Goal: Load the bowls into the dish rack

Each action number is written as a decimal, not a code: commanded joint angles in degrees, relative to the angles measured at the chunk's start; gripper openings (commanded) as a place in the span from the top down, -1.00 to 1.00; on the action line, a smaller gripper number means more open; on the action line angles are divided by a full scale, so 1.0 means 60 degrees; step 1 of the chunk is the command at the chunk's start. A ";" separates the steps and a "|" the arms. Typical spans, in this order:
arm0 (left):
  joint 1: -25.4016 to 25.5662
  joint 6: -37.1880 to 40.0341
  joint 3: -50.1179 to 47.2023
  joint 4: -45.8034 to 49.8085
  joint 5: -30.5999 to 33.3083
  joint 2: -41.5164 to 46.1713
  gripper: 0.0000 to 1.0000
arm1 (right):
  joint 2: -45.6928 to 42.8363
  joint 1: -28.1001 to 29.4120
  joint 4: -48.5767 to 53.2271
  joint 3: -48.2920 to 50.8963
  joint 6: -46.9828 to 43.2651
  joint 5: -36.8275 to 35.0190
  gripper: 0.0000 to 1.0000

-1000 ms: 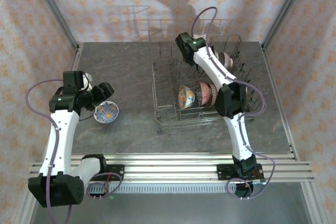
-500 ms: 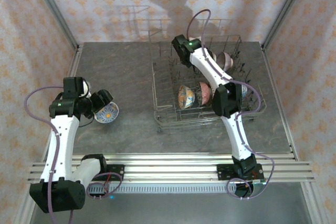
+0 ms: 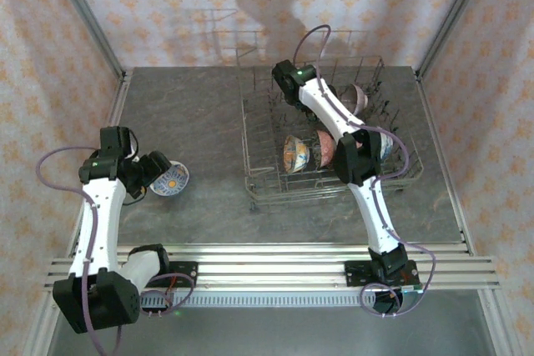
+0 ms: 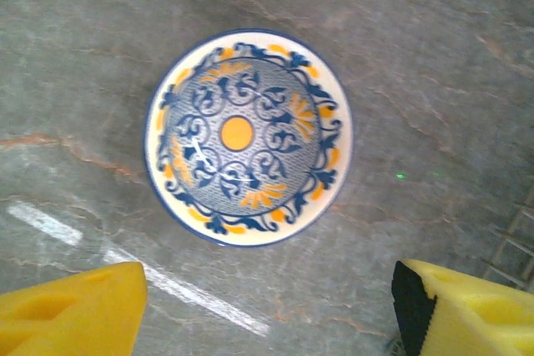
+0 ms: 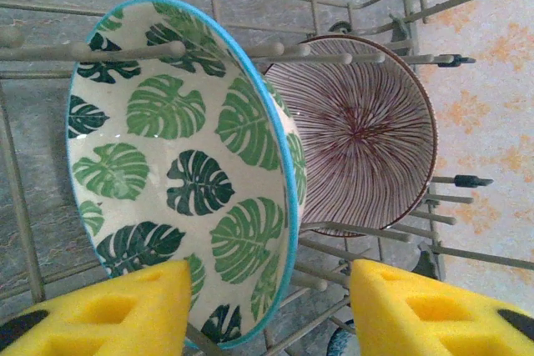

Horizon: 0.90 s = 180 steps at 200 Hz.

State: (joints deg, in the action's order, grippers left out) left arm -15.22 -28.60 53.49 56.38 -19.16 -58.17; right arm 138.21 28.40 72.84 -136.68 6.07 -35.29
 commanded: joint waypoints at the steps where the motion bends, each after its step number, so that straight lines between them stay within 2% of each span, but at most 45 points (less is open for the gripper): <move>1: -0.0387 -0.0146 -0.0302 0.0058 0.0443 -0.0315 -0.62 | -0.1021 -0.0047 0.0121 0.0252 -0.0224 0.0427 -0.22; 16: -0.0585 -0.0296 -0.0527 -0.0242 0.0273 -0.0706 -0.62 | -0.1661 0.0047 -0.0119 0.0829 -0.0485 0.0330 -0.36; 39: -0.0672 -0.0393 -0.0658 -0.0674 0.0235 -0.1452 -0.62 | -0.2522 0.0057 -0.0435 0.1715 -0.0656 0.0523 -0.46; 87: -0.0698 -0.0397 -0.0806 -0.1403 0.0382 -0.2672 -0.53 | -0.4336 0.0328 -0.1033 0.3720 -0.0642 0.0963 -0.59; 119: -0.0686 -0.0404 -0.1005 -0.1846 0.0479 -0.3338 -0.37 | -0.5390 0.0431 -0.1190 0.4633 -0.0437 0.1169 -0.59; 149: -0.0685 -0.0688 -0.1274 -0.2389 0.0103 -0.3760 -0.19 | -0.5935 0.0467 -0.1027 0.5208 -0.0212 0.1000 -0.59; 180: -0.0691 -0.0568 -0.1401 -0.2761 0.0030 -0.4167 0.13 | -0.6579 0.0529 -0.1080 0.5902 0.0158 0.1043 -0.59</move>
State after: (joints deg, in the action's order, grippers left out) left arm -18.92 -31.92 45.82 42.70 -19.05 -81.43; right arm 102.61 31.14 66.17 -103.83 4.05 -28.45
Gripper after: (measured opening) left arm 0.502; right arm 0.795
